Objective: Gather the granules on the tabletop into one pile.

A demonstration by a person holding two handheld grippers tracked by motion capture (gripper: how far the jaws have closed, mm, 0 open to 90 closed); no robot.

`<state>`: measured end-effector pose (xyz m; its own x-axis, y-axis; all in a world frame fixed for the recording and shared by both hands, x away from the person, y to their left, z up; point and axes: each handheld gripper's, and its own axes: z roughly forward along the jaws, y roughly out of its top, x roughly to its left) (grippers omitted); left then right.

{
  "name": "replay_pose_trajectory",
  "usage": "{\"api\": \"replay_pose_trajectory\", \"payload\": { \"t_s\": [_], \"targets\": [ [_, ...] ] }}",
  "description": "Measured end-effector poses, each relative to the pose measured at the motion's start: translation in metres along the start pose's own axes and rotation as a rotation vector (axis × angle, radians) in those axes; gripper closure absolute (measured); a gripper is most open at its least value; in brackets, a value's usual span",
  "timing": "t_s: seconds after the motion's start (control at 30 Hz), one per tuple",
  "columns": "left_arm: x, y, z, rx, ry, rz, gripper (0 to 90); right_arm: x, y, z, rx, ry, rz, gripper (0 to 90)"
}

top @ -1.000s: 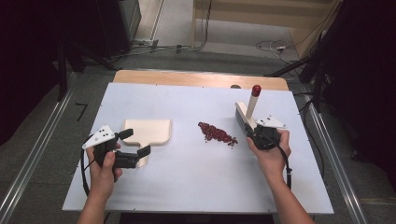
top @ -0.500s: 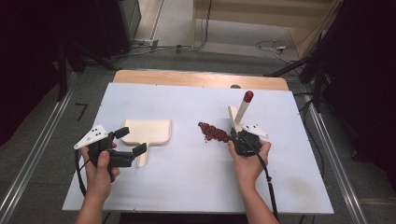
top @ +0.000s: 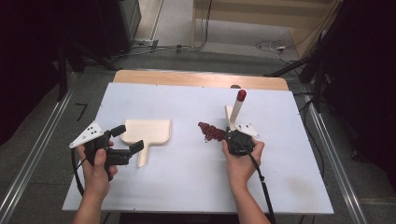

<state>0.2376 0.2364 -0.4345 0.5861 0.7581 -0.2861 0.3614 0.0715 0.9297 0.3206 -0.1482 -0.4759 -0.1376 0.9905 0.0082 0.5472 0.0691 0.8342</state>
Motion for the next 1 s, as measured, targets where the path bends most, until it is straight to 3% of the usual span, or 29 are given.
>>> {"api": "replay_pose_trajectory", "payload": {
  "t_s": [0.17, 0.63, 1.0],
  "targets": [
    [0.000, 0.001, -0.001, -0.013, -0.011, -0.002, 0.0, 0.009, 0.002, 0.001, -0.001, -0.005, -0.005, 65.8],
    [0.002, 0.001, -0.002, -0.013, -0.008, -0.007, 0.0, 0.033, 0.012, 0.005, 0.008, 0.034, -0.016, 65.8],
    [0.002, 0.000, -0.002, -0.011, -0.007, -0.009, 0.0, 0.028, 0.017, 0.006, 0.024, 0.077, -0.073, 65.9]
  ]
}}
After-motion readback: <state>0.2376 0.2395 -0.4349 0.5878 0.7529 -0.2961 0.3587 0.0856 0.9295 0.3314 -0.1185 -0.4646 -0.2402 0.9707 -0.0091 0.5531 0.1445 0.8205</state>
